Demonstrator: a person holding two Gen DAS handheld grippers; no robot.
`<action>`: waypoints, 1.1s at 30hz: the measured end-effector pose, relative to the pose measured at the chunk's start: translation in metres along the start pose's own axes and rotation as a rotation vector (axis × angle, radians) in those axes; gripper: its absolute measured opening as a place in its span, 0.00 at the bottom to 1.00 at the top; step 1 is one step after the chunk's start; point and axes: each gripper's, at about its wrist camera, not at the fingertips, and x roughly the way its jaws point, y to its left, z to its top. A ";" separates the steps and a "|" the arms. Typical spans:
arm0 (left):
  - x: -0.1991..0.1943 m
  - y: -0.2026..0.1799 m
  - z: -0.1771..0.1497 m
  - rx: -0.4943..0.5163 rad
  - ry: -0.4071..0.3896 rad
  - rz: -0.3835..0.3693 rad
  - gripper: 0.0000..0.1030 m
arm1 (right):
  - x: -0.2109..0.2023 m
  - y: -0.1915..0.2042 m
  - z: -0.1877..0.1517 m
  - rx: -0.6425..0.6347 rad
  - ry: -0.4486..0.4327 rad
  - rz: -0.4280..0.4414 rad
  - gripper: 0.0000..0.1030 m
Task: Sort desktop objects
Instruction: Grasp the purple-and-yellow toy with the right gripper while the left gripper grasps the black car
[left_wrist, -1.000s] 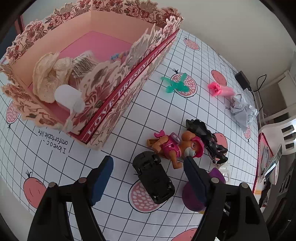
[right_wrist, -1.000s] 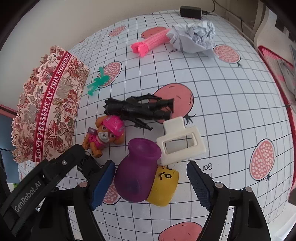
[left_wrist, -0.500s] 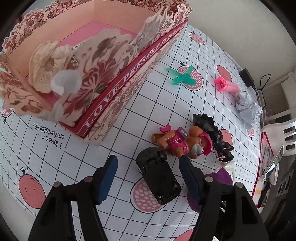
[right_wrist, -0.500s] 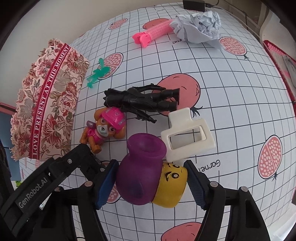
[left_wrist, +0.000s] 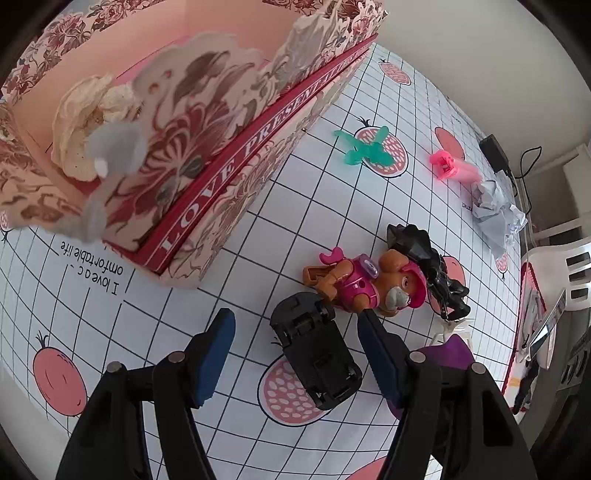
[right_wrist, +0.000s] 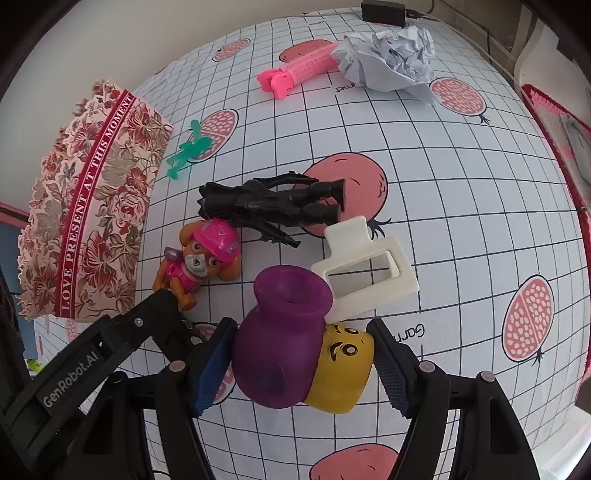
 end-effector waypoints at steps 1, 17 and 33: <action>0.000 0.000 0.000 0.001 -0.002 0.005 0.68 | -0.001 -0.004 0.001 0.002 0.001 0.000 0.72; 0.009 -0.003 -0.001 0.005 0.012 0.020 0.66 | -0.007 -0.013 0.006 -0.004 -0.004 0.009 0.72; 0.010 -0.010 -0.001 0.027 0.017 -0.026 0.36 | -0.006 -0.012 0.010 -0.030 -0.001 0.017 0.72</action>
